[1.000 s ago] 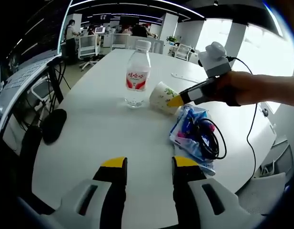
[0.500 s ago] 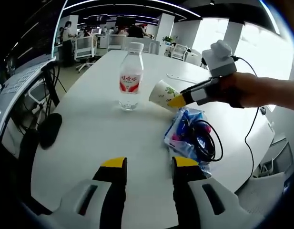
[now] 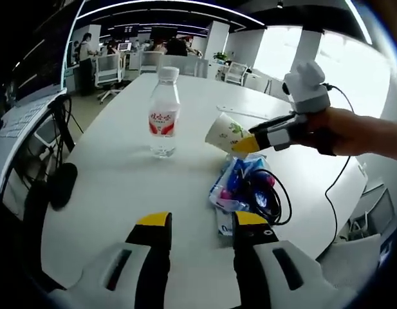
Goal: Arrange the tabletop items into an orderly group along one side of the table until the central work area is clear of visible clutter.
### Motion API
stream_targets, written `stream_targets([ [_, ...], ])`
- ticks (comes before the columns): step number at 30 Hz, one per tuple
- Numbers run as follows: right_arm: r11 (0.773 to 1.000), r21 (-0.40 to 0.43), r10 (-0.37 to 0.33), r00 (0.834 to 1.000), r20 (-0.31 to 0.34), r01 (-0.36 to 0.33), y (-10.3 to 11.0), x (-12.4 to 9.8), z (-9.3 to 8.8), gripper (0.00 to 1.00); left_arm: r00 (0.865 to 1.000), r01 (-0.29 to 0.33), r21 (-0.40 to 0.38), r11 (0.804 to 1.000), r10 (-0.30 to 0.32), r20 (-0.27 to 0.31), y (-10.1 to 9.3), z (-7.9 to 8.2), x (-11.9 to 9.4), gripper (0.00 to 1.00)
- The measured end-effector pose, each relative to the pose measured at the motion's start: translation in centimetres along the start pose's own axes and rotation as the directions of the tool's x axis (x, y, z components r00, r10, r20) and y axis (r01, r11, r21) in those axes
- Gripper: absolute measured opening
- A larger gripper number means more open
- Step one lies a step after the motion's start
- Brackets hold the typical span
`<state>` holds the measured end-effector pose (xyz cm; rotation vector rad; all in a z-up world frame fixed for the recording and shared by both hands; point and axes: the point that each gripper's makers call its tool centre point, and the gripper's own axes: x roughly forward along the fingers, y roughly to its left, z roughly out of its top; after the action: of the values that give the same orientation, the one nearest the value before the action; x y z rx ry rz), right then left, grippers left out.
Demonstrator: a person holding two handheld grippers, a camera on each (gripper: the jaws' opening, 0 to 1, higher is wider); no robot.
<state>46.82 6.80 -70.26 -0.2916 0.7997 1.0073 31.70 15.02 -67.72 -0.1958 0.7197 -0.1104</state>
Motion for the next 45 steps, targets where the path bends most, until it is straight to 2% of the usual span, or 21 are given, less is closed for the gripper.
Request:
stream_targets([
  [12, 1.000, -0.021, 0.007, 1.000, 0.023, -0.007, 1.8, -2.3, -1.5, 0.36, 0.999, 0.028, 0.032, 0.999, -0.029, 0.025, -1.1, 2.0, 0.3, 0.36],
  [23, 1.000, 0.002, 0.001, 0.999, 0.047, -0.001, 3.3, -4.7, -3.3, 0.36, 0.998, 0.057, 0.053, 0.997, -0.059, 0.037, -2.3, 3.5, 1.0, 0.36],
  [30, 1.000, -0.017, 0.007, 0.999, 0.053, -0.006, 4.7, -6.6, -4.7, 0.36, 0.993, 0.118, 0.040, 0.992, -0.119, 0.027, -4.4, 4.7, 2.1, 0.36],
  [35, 0.999, -0.031, 0.011, 0.999, 0.051, -0.009, 5.6, -7.5, -5.8, 0.36, 0.989, 0.148, 0.064, 0.987, -0.149, 0.021, -5.9, 5.2, 2.5, 0.36],
  [45, 0.999, -0.044, 0.018, 0.998, 0.063, -0.015, 6.3, -8.5, -6.6, 0.36, 0.975, 0.223, 0.070, 0.972, -0.223, -0.004, -8.3, 5.1, 3.0, 0.35],
])
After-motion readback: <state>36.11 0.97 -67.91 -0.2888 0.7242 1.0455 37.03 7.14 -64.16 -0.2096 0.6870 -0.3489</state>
